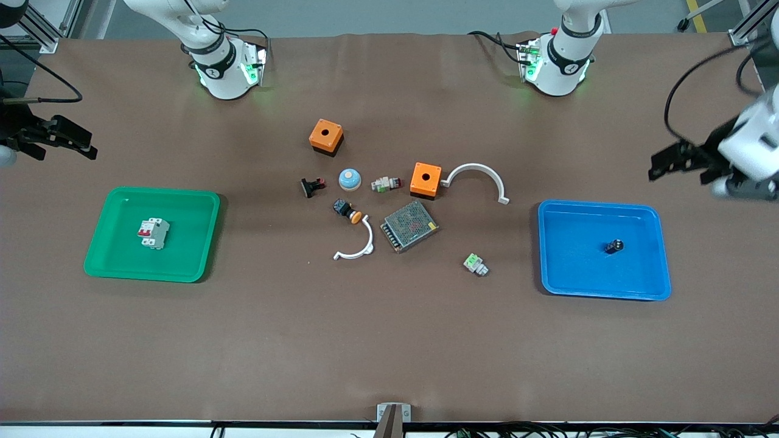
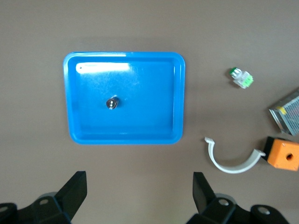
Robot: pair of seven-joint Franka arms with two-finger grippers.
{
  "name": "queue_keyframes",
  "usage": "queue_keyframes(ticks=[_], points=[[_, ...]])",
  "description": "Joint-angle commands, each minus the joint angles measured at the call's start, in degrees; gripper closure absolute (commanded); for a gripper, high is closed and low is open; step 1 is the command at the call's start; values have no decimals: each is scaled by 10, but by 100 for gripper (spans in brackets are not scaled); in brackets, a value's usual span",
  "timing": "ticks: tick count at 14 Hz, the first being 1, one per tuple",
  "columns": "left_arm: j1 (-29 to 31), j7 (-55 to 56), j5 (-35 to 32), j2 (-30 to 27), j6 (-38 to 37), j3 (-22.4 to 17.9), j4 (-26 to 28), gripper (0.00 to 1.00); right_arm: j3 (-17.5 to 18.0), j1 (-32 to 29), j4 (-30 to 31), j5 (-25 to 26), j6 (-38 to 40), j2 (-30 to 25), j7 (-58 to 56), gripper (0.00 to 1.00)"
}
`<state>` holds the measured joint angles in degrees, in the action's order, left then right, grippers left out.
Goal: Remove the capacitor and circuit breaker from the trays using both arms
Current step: 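Move the left gripper down over the black capacitor in the blue tray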
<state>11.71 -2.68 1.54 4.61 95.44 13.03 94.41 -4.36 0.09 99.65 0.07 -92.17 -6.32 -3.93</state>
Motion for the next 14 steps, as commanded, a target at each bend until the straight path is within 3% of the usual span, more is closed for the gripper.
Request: queue_keyframes(ticks=[1, 4, 7, 9, 14], points=[[14, -4, 12, 21, 62, 0, 45, 0, 1, 0, 11, -3, 0, -15, -4, 0], [51, -8, 1, 79, 89, 0, 45, 0, 1, 0, -4, -4, 5, -11, 2, 0], [54, -6, -54, 133, 139, 1, 47, 0, 0, -3, -17, -5, 18, -3, 0, 0], [53, -4, -54, 168, 167, 1, 47, 0, -1, -7, -19, -5, 18, 10, 1, 0], [69, -4, -56, 196, 248, 0, 99, 1, -1, -25, -29, -7, 9, 43, -5, 0]])
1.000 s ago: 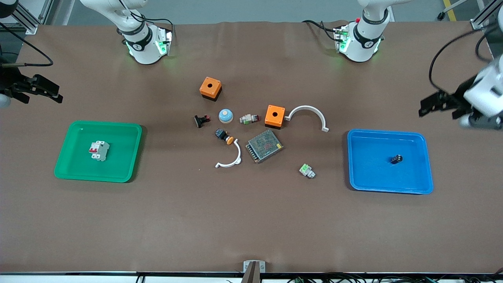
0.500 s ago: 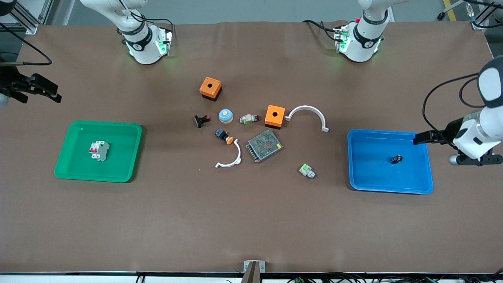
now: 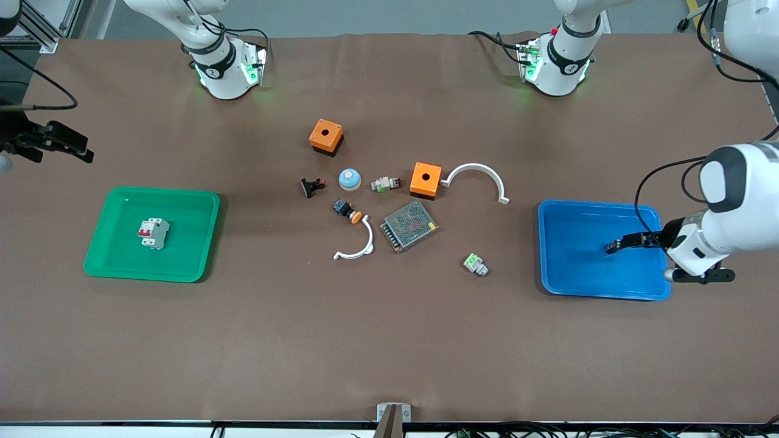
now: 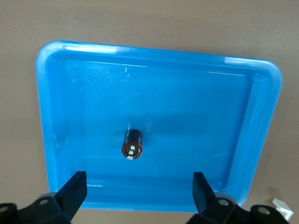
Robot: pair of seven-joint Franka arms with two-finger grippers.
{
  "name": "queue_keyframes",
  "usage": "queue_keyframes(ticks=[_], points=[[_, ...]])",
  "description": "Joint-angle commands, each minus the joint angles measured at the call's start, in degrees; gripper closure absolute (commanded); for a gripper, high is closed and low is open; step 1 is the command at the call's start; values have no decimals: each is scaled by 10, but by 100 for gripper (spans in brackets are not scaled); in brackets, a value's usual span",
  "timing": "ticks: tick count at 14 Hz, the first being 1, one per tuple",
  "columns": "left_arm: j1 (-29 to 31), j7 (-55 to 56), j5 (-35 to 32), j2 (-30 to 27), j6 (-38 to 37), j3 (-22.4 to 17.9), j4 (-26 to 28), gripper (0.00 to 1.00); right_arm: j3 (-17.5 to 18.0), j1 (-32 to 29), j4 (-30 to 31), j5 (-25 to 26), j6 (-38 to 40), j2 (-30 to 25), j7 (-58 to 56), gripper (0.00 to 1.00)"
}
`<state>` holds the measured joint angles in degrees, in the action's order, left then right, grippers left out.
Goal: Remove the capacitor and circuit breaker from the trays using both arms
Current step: 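Move the left gripper down over the black capacitor in the blue tray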
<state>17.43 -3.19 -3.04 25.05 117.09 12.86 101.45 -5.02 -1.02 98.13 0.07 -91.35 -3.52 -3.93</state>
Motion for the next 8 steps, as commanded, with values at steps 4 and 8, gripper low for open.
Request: queue_keyframes(ticks=[4, 8], points=[[16, 0, -14, 17, 110, 1, 66, 6, 5, -34, -35, 3, -73, 107, -6, 0], [18, 6, -25, 57, 137, 1, 67, 13, 6, -61, -6, 1, -160, 182, -4, 0]])
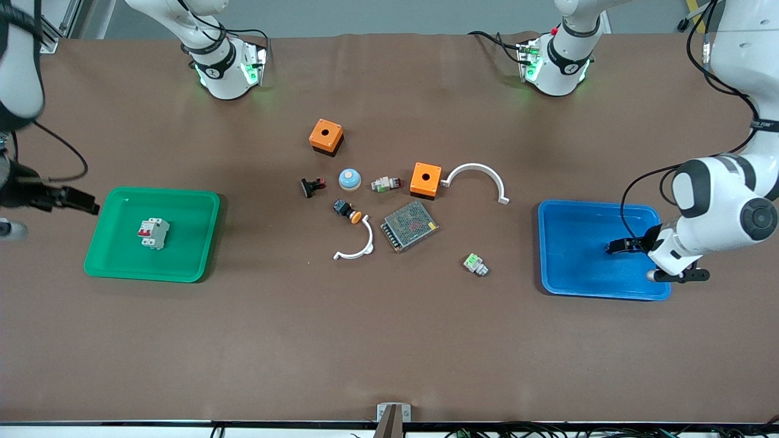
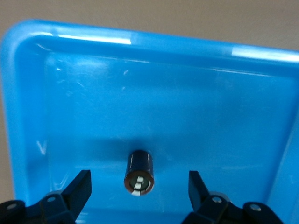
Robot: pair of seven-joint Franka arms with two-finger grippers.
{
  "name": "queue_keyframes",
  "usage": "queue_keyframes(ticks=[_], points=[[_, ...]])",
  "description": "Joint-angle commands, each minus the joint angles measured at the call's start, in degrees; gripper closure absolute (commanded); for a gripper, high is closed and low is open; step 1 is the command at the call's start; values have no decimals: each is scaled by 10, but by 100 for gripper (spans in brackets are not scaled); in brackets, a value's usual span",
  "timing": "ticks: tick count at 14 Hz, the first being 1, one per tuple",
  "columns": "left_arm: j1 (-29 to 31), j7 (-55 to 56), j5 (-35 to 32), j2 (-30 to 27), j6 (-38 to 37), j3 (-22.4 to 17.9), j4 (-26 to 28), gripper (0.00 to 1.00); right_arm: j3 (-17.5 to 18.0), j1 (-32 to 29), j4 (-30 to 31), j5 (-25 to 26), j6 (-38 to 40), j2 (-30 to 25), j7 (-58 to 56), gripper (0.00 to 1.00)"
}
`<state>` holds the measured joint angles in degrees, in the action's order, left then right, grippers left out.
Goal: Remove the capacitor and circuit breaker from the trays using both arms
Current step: 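Grasp the capacitor with the left gripper while the right gripper grasps the breaker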
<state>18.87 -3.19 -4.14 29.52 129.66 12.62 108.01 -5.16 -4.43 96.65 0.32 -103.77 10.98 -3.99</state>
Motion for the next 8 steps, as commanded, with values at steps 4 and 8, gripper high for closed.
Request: queue_keyframes(ticks=[4, 8], points=[[5, 8, -31, 24, 11, 3, 3, 26, 8, -44, 137, -39, -198, 48, -5, 0], [6, 10, -36, 32, 11, 3, 4, 52, 8, -46, 223, -41, -323, 79, -22, 0]])
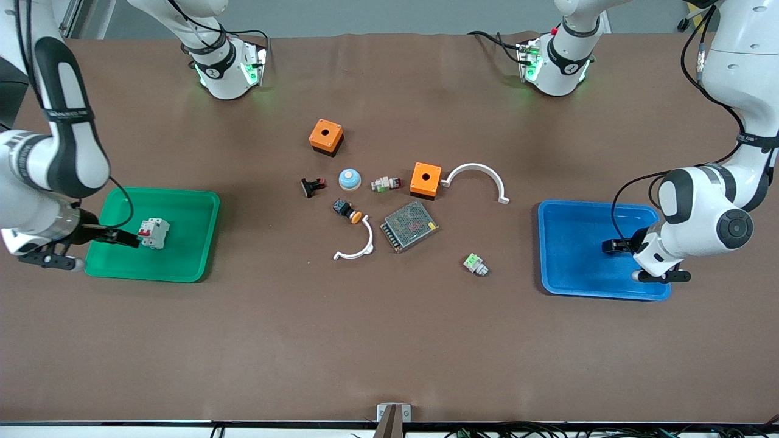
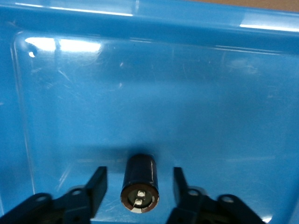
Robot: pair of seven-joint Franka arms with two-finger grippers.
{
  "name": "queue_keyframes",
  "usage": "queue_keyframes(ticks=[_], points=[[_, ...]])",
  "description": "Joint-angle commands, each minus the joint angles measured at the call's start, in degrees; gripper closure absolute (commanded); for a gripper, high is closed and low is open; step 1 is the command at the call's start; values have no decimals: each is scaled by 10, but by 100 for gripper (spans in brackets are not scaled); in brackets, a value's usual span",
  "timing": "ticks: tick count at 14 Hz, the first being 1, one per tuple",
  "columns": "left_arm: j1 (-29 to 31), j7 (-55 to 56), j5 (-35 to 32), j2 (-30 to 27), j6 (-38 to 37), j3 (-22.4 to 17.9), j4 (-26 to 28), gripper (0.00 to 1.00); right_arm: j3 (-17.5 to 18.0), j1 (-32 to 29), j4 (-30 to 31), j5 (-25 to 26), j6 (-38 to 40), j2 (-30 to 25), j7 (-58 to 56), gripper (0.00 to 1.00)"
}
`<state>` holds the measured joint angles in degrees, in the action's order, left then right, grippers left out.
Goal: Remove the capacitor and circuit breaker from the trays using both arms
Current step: 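Grasp the capacitor with the left gripper while the right gripper grasps the breaker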
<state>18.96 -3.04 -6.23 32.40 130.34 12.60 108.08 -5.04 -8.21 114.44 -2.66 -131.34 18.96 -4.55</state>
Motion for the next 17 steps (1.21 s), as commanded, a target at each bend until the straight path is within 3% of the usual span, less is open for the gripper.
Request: queue_keyframes(ticks=[1, 3, 4, 6, 7, 9, 12, 13, 17], points=[[5, 8, -15, 6, 4, 3, 3, 56, 7, -9, 57, -11, -66, 10, -31, 0], [5, 8, -15, 10, 4, 3, 3, 57, 7, -22, 66, -12, -80, 28, -55, 0], [5, 8, -16, 9, 1, 3, 3, 63, 7, -24, 75, -12, -96, 32, -63, 0], [4, 8, -16, 6, -1, 4, 2, 86, 7, -23, 96, -12, -132, 38, -66, 7], [3, 8, -16, 2, -3, 6, 2, 94, 7, -23, 97, -12, -132, 42, -67, 16], [-1, 13, -16, -22, -24, 13, -1, 98, 7, -22, 104, -12, -131, 42, -66, 38], [-2, 120, -15, -72, -101, 82, -1, 98, 8, -21, 105, -12, -126, 42, -64, 90], [-1, 164, -15, -78, -121, 108, -2, 98, 8, -20, 103, -12, -123, 41, -64, 99], [-13, 340, -15, -81, -153, 208, -1, 98, 13, 20, 24, -12, 29, 12, -60, 100]])
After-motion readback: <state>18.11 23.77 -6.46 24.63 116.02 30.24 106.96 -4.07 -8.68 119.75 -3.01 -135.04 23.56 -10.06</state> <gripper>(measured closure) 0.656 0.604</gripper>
